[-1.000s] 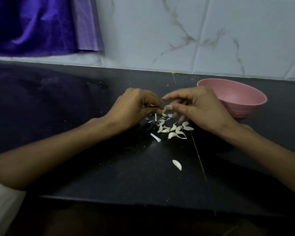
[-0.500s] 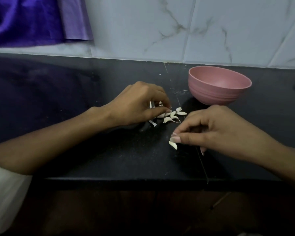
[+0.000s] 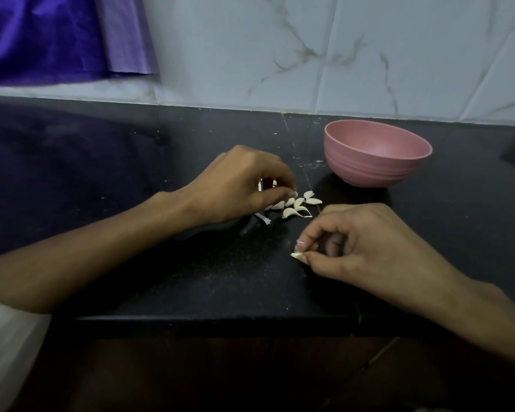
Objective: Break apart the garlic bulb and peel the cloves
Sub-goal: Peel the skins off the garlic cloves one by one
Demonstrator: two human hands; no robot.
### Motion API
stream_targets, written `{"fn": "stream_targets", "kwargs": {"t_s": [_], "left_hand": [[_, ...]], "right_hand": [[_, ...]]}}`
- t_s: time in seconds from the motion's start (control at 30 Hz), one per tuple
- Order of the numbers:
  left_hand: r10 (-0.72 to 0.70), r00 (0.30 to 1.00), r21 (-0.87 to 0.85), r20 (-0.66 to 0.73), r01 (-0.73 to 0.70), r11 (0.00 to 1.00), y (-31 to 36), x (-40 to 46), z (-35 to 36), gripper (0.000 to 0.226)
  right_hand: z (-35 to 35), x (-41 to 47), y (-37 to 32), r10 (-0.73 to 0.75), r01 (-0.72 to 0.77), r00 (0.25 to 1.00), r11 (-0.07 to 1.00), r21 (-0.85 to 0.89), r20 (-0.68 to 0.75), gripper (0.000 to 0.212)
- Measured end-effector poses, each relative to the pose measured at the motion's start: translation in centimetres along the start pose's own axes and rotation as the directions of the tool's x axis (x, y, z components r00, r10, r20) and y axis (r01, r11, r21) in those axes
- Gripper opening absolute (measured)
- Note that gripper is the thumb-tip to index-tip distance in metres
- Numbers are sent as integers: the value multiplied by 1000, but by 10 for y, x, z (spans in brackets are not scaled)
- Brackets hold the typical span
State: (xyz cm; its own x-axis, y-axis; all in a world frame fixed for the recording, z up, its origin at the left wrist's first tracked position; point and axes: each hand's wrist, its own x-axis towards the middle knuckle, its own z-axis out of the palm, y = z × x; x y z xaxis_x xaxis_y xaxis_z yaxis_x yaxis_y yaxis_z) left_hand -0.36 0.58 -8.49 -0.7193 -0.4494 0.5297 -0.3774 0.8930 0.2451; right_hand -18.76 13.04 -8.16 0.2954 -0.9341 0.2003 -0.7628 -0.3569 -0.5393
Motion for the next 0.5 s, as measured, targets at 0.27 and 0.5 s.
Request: {"fn": "stream_targets", "kwargs": {"t_s": [0.27, 0.5], "left_hand": [[-435, 893, -622, 117, 408, 669, 2, 3, 1, 15], [-545, 830, -760, 120, 430, 487, 1, 4, 1, 15]], "right_hand": [[-29, 44, 21, 88, -6, 977, 921, 390, -193, 13], [-20, 82, 31, 129, 12, 973, 803, 596, -193, 12]]}}
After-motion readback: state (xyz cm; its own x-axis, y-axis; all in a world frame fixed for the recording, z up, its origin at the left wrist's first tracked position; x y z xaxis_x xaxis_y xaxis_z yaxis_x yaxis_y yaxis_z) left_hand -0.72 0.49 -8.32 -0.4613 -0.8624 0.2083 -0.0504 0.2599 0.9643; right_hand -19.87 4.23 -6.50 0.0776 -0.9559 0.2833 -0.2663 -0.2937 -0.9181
